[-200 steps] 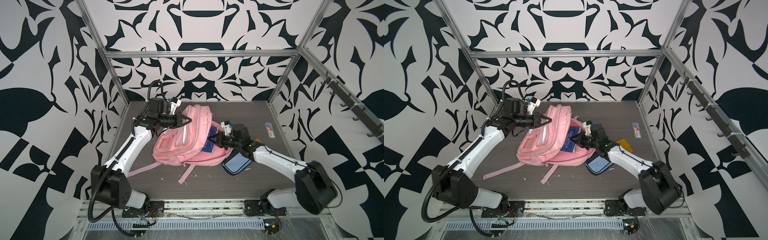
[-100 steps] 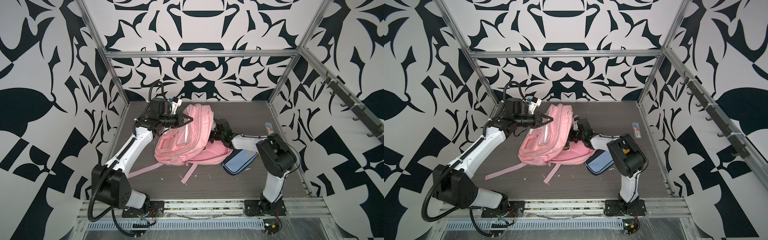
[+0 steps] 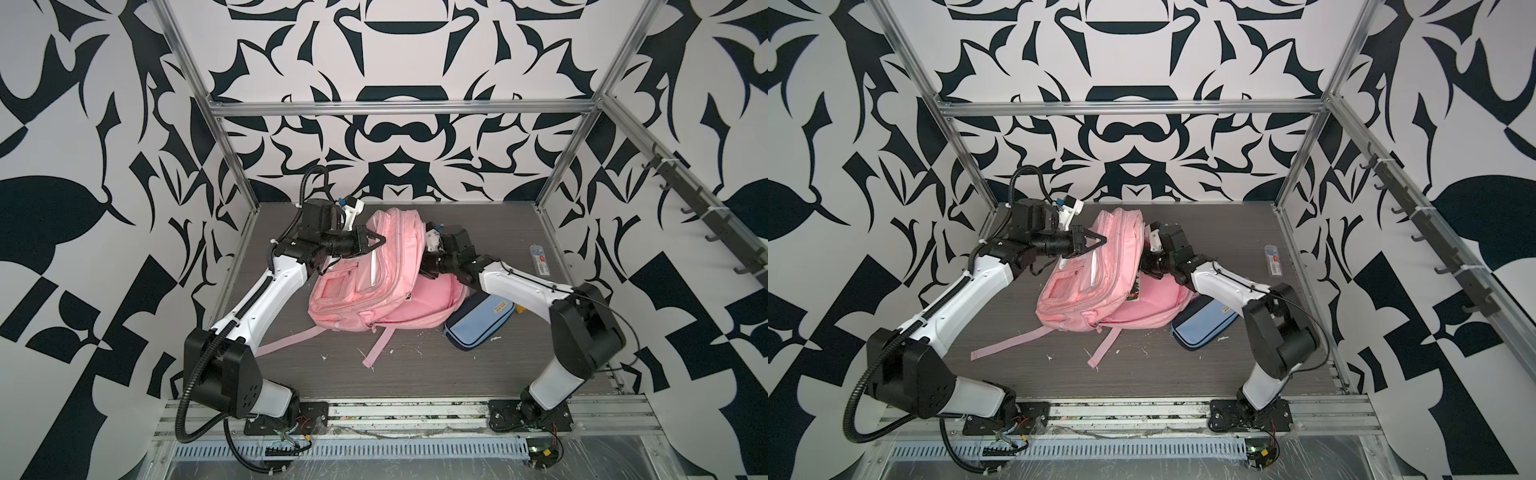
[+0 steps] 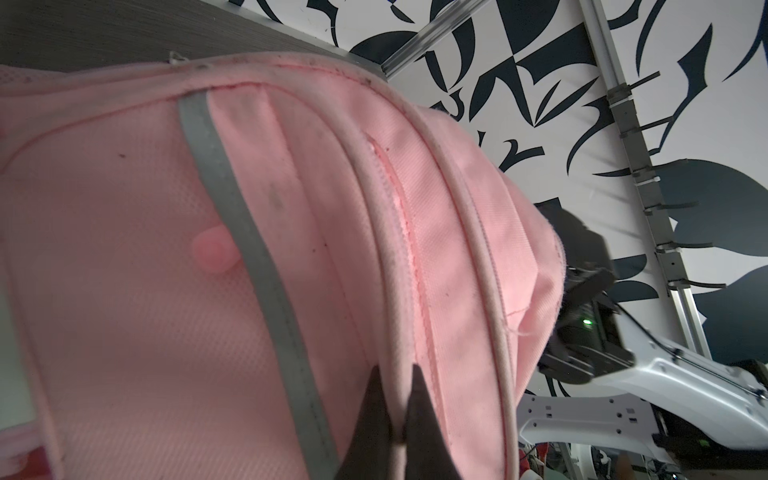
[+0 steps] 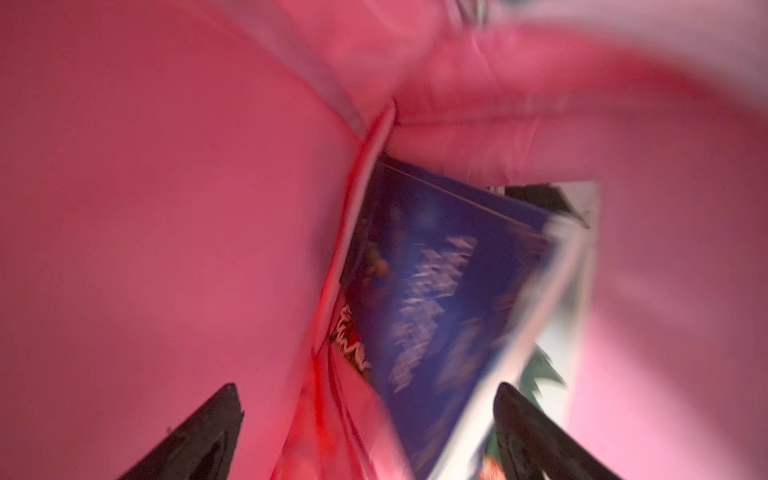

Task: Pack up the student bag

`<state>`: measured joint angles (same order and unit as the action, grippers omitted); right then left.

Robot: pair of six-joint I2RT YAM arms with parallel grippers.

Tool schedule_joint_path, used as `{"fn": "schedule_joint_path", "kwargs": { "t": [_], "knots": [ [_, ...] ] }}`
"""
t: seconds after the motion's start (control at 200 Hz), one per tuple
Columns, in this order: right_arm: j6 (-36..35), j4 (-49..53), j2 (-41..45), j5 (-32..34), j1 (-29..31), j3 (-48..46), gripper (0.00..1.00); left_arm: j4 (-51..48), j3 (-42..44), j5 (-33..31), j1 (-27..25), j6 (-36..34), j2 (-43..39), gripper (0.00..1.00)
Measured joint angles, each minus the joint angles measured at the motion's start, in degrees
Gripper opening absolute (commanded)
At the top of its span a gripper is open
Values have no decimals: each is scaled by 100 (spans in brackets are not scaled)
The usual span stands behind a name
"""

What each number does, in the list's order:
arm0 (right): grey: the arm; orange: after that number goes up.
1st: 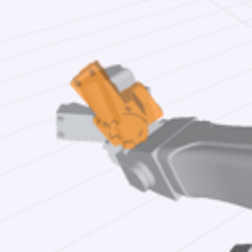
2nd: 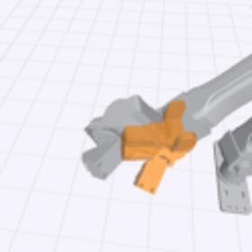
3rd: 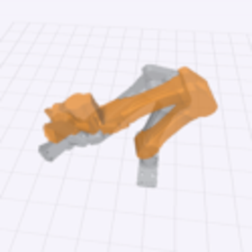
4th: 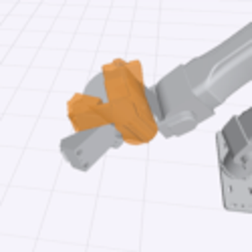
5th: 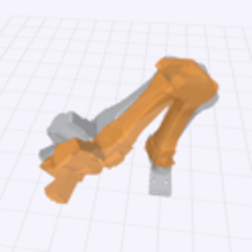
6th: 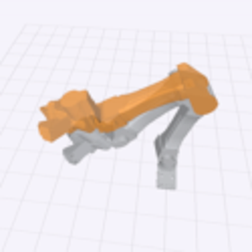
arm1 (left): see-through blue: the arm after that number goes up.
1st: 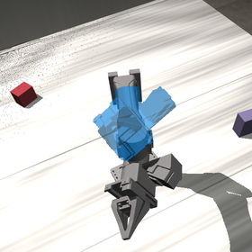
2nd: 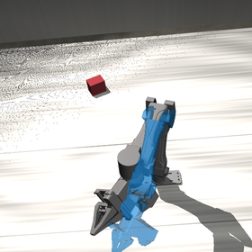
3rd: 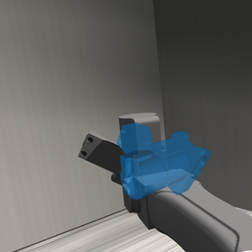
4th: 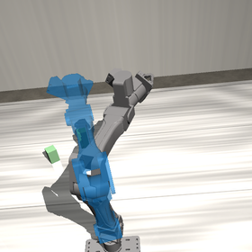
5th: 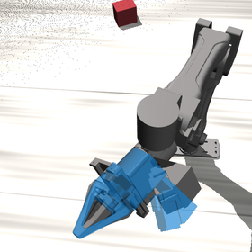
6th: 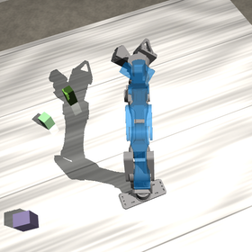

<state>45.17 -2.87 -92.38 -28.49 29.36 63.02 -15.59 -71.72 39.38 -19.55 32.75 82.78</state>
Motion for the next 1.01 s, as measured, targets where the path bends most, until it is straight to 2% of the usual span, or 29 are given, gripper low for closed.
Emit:
{"fn": "schedule_joint_path", "kwargs": {
  "t": [0.19,0.32,0.435,0.48,0.56,0.645,0.725,0.895,1.005],
  "knots": [
    [-428,1056,1401,570,-372,-328,96,-44,0,-212,-2,-258,258,0],
    [-802,1856,2074,970,-505,-459,96,-50,-2,-472,-74,-413,544,25],
    [-1239,2369,2299,1143,-367,-459,96,-142,-2,-787,-177,-382,772,65],
    [-1390,2538,2306,1211,-267,-468,96,-243,-2,-901,-188,-376,774,77],
    [-1639,2747,2306,1340,-20,-544,95,-431,0,-1104,-186,-398,671,88],
    [-1818,2909,2302,1434,269,-614,95,-691,175,-1311,-184,-356,332,90],
    [-1952,2931,2264,1488,551,-621,95,-988,651,-1473,-179,-264,-367,91],
    [-2203,2918,1884,1593,1056,-518,95,-1766,2140,-1915,-162,278,-2234,92],
    [-2293,2885,1528,1587,1235,-433,95,-1945,3178,-2006,-72,820,-3117,92]
  ]
}}
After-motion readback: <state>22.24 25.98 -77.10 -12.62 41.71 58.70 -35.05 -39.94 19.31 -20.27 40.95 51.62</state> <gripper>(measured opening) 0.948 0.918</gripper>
